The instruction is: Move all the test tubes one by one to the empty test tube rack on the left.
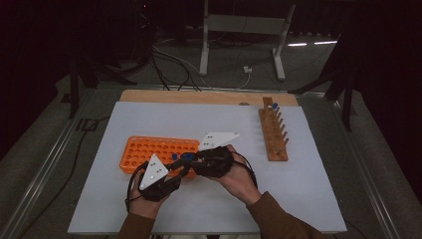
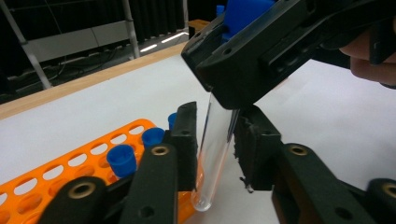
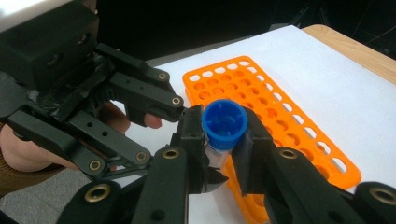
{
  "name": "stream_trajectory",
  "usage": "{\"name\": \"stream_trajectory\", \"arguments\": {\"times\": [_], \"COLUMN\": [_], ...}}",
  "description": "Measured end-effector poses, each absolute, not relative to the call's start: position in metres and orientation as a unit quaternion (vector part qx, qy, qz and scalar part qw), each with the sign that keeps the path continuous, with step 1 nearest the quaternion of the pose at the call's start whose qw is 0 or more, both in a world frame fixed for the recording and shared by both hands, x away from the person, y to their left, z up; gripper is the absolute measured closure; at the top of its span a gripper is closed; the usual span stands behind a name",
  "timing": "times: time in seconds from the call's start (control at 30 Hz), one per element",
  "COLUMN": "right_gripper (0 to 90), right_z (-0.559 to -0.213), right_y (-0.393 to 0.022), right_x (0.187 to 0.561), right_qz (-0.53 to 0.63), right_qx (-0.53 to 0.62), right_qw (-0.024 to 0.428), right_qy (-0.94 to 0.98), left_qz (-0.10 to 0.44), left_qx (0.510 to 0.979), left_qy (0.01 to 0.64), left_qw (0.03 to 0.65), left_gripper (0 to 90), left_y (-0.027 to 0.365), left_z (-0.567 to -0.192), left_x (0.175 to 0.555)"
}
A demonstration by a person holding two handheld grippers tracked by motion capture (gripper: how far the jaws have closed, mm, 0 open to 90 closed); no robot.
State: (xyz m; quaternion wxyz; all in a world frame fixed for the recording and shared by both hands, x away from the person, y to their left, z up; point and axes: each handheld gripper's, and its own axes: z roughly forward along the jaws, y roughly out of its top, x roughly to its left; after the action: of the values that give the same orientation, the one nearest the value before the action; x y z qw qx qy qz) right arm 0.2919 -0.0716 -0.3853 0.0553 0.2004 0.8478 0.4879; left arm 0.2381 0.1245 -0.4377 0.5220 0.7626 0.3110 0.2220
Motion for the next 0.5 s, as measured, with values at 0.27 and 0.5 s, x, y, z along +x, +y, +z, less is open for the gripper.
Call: {"name": "stream_trajectory", "arguments": {"times": [0.27,0.5], "right_gripper": [76.4,72.5], "right_z": [-0.3865,-0.3872], "right_y": [-0.0685,-0.0693], "right_x": [0.2915,0.2920], "right_qz": [0.486,0.492], "right_qx": [0.200,0.200], "right_qw": [0.054,0.050], "right_qy": [0.849,0.846], "left_qz": [0.207,0.206], "left_qx": [0.767,0.766], "left_qy": [0.303,0.303], "left_qw": [0.526,0.528], "left_gripper": [77.9,78.4], "left_y": [0.1235,0.1248], "left_z": [-0.4397,-0.4400], "left_x": [0.2385,0.2391]}}
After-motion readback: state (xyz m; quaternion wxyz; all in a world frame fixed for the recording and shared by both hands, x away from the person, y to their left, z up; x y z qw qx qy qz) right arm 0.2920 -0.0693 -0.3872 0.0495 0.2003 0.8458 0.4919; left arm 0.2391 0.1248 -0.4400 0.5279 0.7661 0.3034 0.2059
